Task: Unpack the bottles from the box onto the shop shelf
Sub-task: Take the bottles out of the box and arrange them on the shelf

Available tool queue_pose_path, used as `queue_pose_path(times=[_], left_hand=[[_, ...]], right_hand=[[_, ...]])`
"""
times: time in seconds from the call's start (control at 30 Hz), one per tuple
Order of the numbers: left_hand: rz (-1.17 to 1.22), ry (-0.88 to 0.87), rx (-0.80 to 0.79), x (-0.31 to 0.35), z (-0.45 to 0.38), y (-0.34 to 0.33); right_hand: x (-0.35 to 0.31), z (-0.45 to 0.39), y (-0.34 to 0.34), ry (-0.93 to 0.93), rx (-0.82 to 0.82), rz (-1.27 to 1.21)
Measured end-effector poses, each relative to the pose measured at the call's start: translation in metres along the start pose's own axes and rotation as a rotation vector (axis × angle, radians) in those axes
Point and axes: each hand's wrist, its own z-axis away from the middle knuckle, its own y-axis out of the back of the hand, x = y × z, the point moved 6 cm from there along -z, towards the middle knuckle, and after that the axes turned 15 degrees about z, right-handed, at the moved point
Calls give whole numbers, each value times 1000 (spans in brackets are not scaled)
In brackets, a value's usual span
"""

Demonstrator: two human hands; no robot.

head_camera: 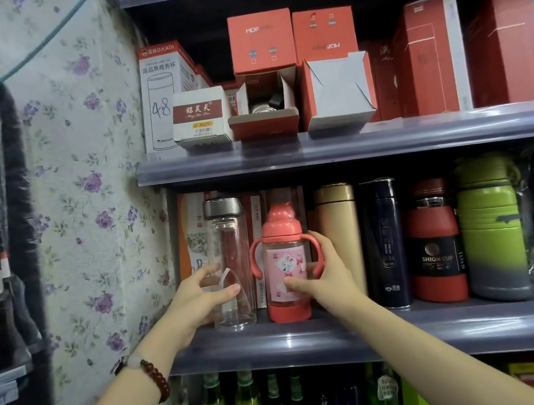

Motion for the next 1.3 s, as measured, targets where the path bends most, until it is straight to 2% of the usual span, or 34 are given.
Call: queue_pose_path(times=[0.13,0.3,0.43,0.5,0.6,0.67,0.77,1.3], left_hand=[[1,6,23,-2,-3,9],[46,10,56,-4,-5,8],[71,32,42,-3,-3,4],[74,43,29,-2,-2,4],[64,49,25,-2,-2,4],[61,51,22,-2,-3,3],[78,66,20,-3,-2,4],[-83,79,3,7,6,-1]], right_hand=[[1,-2,4,0,-5,-30],[-1,-4,6,-73,179,-20],[-6,2,-1,-64,239,21],[-7,2,-2,-77,209,0],[0,-1,-7,-107,10,-184],[7,-3,-6,-72,-57,-134],[14,-8,-6,-66,-17,-39],[13,-8,-14,-95,-101,-142]])
